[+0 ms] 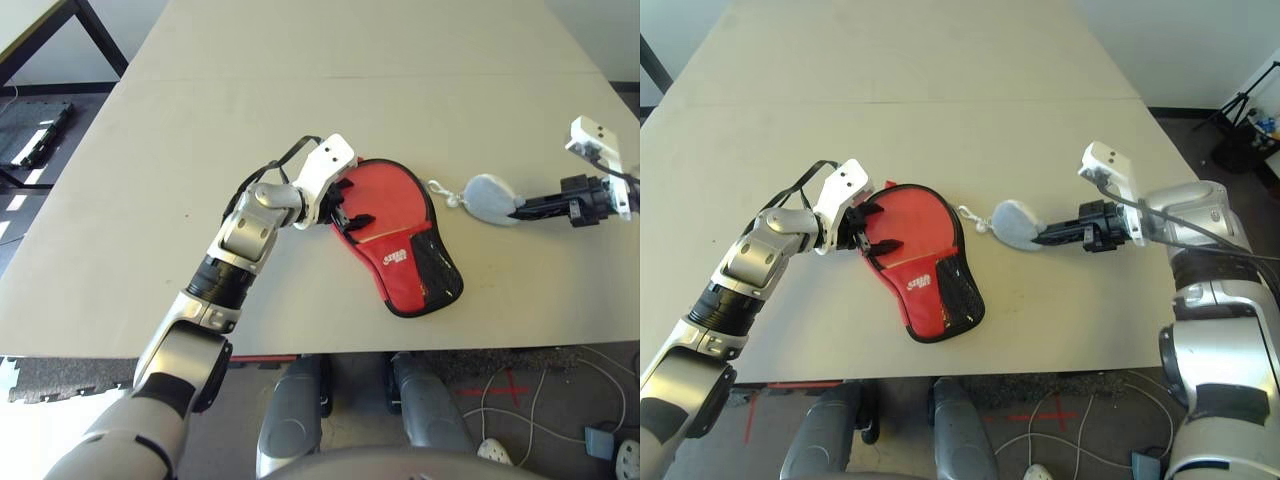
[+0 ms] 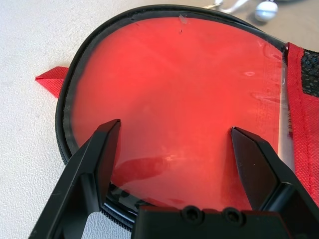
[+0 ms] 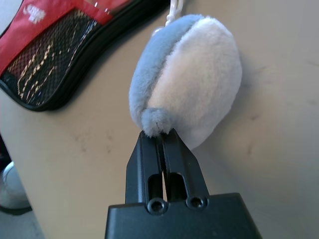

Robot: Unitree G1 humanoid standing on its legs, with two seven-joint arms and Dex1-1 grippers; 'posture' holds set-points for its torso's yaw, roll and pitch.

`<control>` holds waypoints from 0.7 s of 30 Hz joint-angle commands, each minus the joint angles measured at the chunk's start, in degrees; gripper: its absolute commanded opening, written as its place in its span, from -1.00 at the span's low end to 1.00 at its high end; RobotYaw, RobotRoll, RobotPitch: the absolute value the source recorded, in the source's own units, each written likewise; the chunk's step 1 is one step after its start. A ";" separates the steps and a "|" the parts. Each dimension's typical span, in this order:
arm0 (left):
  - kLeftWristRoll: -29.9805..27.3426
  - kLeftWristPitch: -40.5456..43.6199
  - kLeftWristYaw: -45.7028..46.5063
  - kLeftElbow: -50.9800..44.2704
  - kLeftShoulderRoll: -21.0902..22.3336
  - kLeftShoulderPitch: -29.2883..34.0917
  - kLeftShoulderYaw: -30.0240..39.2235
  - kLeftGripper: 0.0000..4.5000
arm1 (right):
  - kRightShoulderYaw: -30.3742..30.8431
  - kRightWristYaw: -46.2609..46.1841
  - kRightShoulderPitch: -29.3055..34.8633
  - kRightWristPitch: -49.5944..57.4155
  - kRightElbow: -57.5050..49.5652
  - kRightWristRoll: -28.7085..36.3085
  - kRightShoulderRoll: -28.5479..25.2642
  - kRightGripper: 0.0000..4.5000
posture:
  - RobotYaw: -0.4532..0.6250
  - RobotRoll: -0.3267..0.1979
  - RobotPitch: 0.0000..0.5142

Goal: Store the ping-pong paddle in its case and zip it.

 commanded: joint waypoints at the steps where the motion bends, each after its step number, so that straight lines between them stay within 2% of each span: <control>1: 1.14 1.64 -0.18 3.70 0.22 2.37 -2.99 1.00 | 4.05 0.73 2.22 1.39 -3.02 3.45 -2.80 -0.99 | -0.29 0.25 -0.18; 12: 1.12 1.69 0.39 3.88 -0.19 2.41 -2.88 1.00 | 11.79 0.73 8.22 4.89 -15.18 13.63 -11.25 -0.99 | -0.30 0.25 -0.17; 21: 1.08 1.61 0.77 4.22 -0.38 2.27 -2.72 1.00 | 18.25 0.73 11.09 3.67 -19.17 14.11 -15.68 -0.99 | -0.29 0.25 -0.17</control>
